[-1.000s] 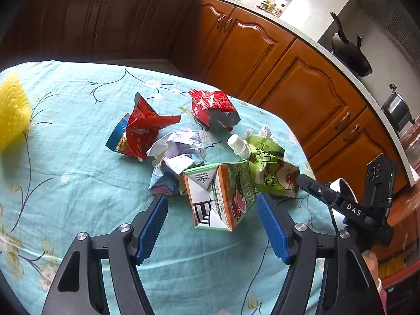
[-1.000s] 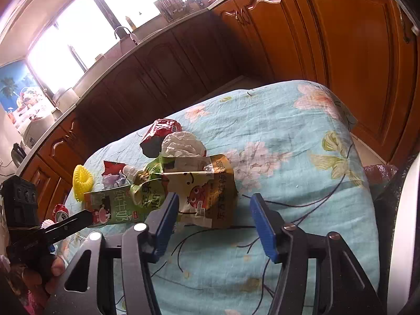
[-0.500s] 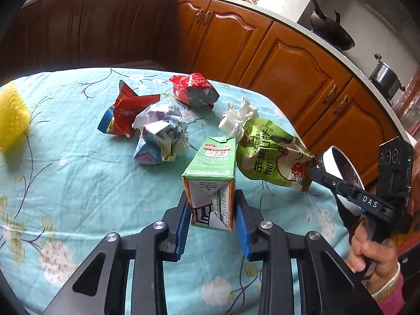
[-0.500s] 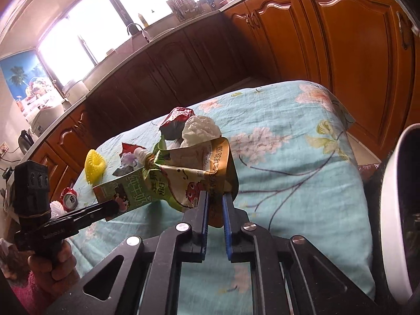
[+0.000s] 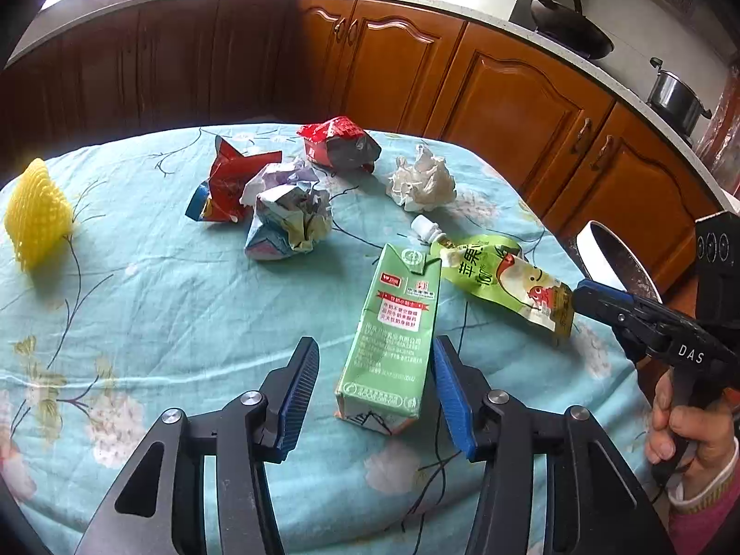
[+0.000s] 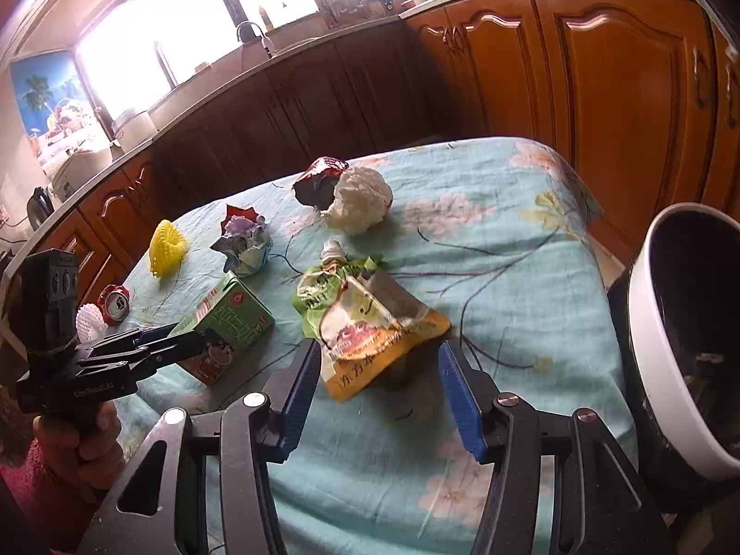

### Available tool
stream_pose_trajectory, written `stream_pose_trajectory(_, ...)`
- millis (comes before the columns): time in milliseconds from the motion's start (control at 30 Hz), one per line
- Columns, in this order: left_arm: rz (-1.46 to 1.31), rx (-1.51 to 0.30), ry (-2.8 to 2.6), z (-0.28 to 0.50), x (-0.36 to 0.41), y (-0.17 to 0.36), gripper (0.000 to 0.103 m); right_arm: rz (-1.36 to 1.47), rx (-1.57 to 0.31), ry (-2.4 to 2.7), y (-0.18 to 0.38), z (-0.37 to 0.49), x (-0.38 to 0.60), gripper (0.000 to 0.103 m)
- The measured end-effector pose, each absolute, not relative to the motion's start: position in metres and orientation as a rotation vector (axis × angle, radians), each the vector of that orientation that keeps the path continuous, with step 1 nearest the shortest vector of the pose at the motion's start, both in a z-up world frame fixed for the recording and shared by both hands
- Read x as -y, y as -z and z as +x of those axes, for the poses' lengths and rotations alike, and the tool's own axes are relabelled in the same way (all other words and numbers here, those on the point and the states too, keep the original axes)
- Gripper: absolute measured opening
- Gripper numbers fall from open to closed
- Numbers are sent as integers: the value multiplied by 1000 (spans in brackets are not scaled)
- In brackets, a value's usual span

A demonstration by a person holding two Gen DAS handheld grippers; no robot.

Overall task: Collect trash
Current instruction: 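Grasp the green juice box with the left tool while the right tool grasps the green pouch, then carry the juice box and pouch over the bin and open both tools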

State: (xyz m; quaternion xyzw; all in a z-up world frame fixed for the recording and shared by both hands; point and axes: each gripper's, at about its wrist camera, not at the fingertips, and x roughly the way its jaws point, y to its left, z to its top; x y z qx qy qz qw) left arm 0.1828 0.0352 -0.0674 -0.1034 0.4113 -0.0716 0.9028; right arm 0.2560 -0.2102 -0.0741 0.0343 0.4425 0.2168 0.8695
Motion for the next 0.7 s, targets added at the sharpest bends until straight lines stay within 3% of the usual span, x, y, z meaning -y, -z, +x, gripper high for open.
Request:
stream_pose_trajectory(267,-166,-894,166,199,-19,85,50,-107,-967,-526,89,299,175,61)
stream_pose_trajectory(300,-167,-897,171,200,-18,85,43,-118,-981,-537,93,301,172,60)
stream_pose_trajectory(333,-167,-902,176,201,-17,86,33,-122,-995,-543,96,302,170,56)
stream_pose_trajectory(367,-170,-906,181,201,-16,87,32,-128,-1006,-542,98,302,169,49)
stream_pose_trajectory(400,-171,-904,182,202,-16,87,32,-129,-1003,-539,99,300,169,34)
stream_pose_trajectory(500,-168,-894,191,201,-13,83,31,-110,-979,-531,93,289,176,23)
stream_pose_trajectory(600,-164,-880,210,200,-9,78,31,-85,-971,-519,88,277,185,18)
stream_pose_trajectory(700,-174,-882,222,200,-6,75,31,-50,-989,-546,90,274,192,20)
